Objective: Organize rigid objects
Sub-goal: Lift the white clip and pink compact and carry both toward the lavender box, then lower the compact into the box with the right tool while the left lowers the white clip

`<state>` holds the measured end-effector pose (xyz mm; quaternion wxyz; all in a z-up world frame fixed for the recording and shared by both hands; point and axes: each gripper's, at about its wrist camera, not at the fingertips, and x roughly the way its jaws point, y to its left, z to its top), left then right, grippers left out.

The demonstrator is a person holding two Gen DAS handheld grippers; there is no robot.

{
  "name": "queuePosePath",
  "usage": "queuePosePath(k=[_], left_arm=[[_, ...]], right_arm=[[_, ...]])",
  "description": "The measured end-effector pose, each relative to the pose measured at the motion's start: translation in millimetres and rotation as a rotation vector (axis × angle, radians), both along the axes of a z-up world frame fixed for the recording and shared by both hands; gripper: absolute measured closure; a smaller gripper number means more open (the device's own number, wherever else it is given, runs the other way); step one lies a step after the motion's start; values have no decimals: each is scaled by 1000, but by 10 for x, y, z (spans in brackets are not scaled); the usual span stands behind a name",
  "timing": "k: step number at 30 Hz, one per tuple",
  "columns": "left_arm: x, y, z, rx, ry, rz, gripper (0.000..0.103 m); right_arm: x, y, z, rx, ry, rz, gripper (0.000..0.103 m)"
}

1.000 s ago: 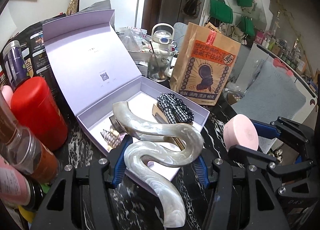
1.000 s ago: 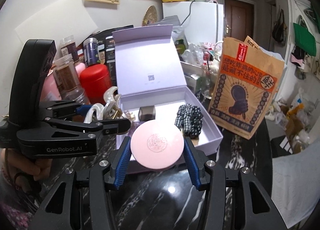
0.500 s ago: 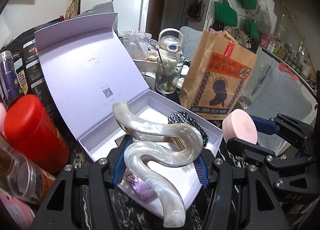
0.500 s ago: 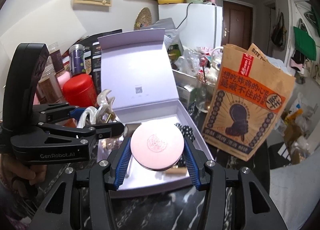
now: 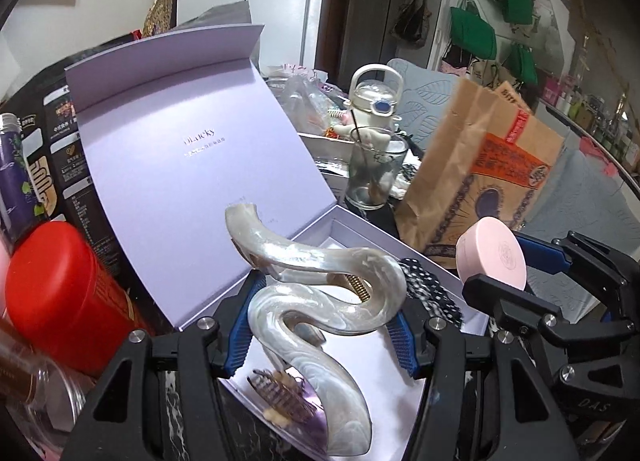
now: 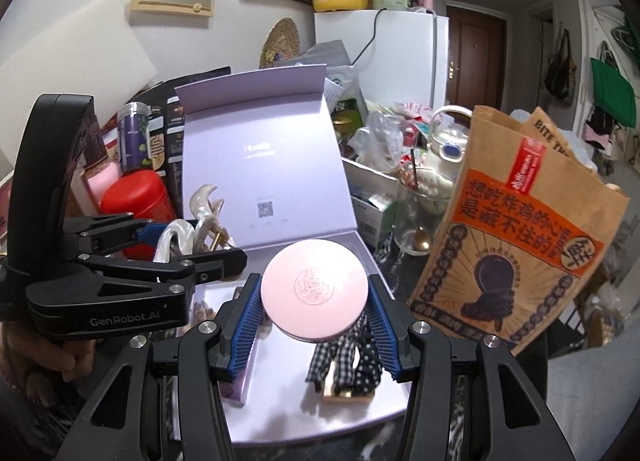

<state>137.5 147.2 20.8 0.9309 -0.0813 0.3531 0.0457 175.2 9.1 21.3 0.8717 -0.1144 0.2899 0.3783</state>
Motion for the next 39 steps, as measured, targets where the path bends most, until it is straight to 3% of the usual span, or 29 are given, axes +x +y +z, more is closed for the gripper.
queuePosePath(k=[5,17,34,39], left_arm=[[184,106,-153,-21,32,16,46],[423,69,-403,12,95,-13,46],[563,-62,-781,-12,228,-29,46],[551,-149,-798,43,236,-28,46]], right_arm=[[159,79,-115,-13,24,-23,52],[355,131,-324,-37,55,-46,52],[348,139,-623,-109,114,-16,52],[312,85,-700,-121,117,-19,52]])
